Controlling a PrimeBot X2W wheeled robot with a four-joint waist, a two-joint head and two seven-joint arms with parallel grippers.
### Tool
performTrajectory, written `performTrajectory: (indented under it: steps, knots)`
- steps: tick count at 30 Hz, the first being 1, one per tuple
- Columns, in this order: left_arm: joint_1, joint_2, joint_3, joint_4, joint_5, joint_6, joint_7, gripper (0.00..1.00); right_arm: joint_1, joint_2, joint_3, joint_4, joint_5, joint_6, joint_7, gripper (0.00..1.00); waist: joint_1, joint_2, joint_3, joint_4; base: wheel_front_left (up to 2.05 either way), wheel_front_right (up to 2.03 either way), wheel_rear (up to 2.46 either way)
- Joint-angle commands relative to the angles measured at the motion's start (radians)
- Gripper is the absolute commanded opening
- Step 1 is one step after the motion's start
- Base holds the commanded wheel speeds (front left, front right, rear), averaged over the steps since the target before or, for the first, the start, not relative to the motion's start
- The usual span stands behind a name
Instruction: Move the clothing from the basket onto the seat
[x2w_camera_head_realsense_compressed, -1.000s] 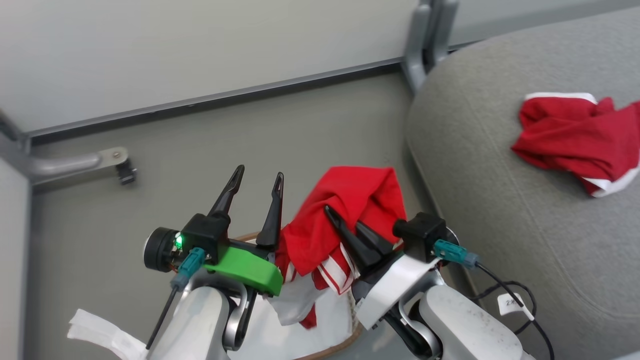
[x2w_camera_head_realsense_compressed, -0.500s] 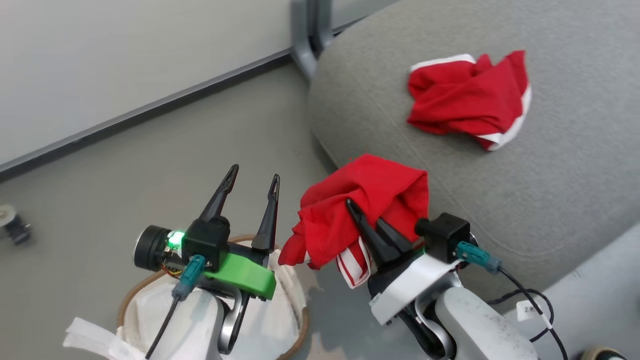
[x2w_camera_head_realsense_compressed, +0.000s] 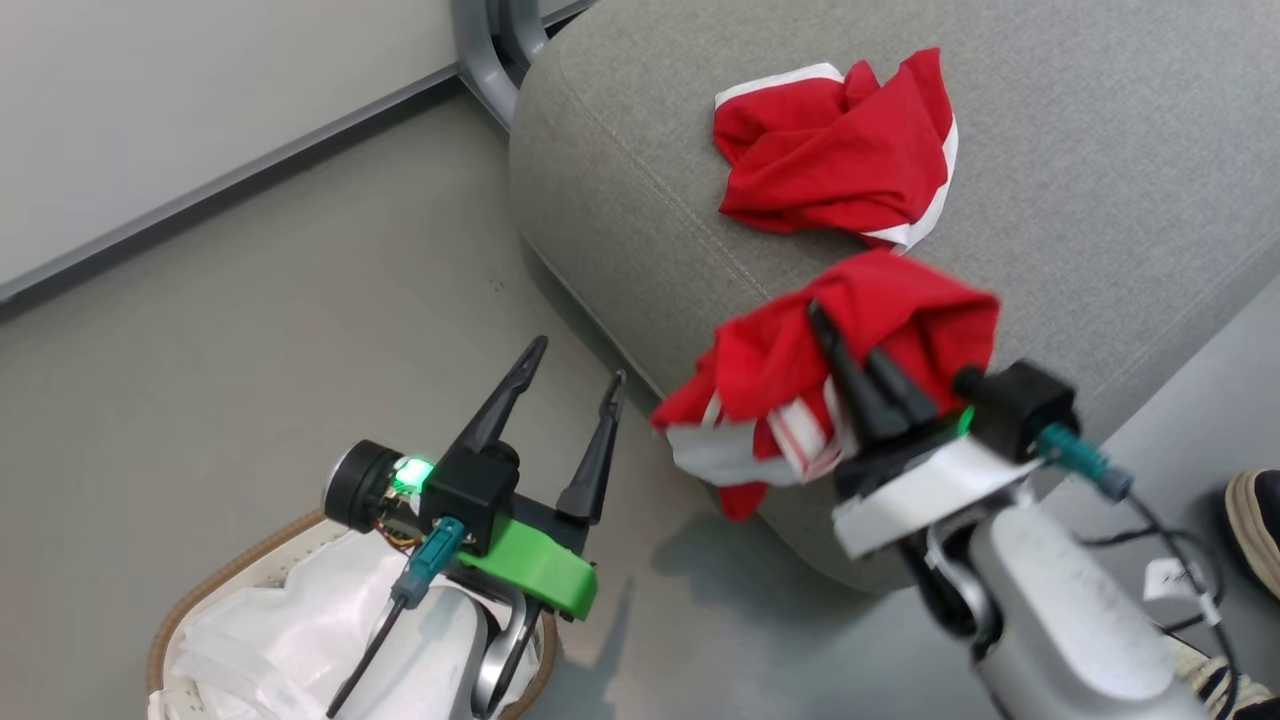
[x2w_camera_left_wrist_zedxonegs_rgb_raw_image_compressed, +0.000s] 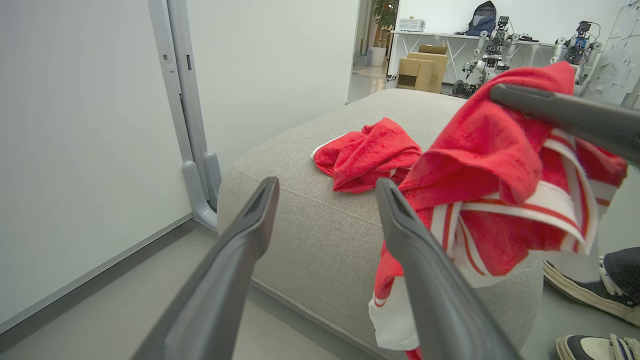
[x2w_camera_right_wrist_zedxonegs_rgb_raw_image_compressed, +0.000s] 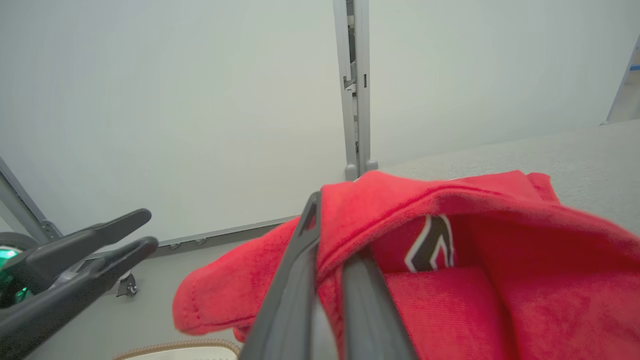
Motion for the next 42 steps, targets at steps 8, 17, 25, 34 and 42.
performTrajectory:
  steps: [8, 17, 25, 34, 42]
  knots:
    - [-0.009, 0.011, 0.002, 0.009, 0.009, -0.007, -0.001, 1.0, -0.232, -0.154, -0.039, -0.032, -0.025, -0.001, -0.002, 0.0, 0.0, -0.0001, 0.06, -0.002, 0.0, 0.0, 0.0]
    - [0.001, 0.044, 0.039, -0.017, 0.038, -0.007, -0.001, 1.0, -0.54, -0.294, -0.05, 0.048, -0.053, -0.001, -0.002, 0.0, 0.0, -0.0001, 0.127, 0.005, 0.0, 0.0, 0.0]
    - [-0.035, 0.062, 0.037, -0.026, 0.055, -0.007, -0.001, 1.0, -0.701, -0.372, -0.146, 0.235, -0.083, -0.001, -0.002, 0.0, 0.0, -0.0001, 0.213, 0.067, 0.0, 0.0, 0.0]
    - [-0.098, 0.079, 0.014, -0.024, 0.062, -0.007, -0.001, 1.0, -0.696, -0.366, -0.303, 0.4, -0.138, -0.001, -0.002, 0.0, 0.0, -0.0001, 0.312, 0.144, 0.0, 0.0, 0.0]
    - [-0.137, 0.093, 0.01, -0.019, 0.069, -0.007, -0.001, 1.0, -0.601, -0.291, -0.401, 0.492, -0.169, -0.001, -0.002, 0.0, 0.0, -0.0001, 0.367, 0.184, 0.0, 0.0, 0.0]
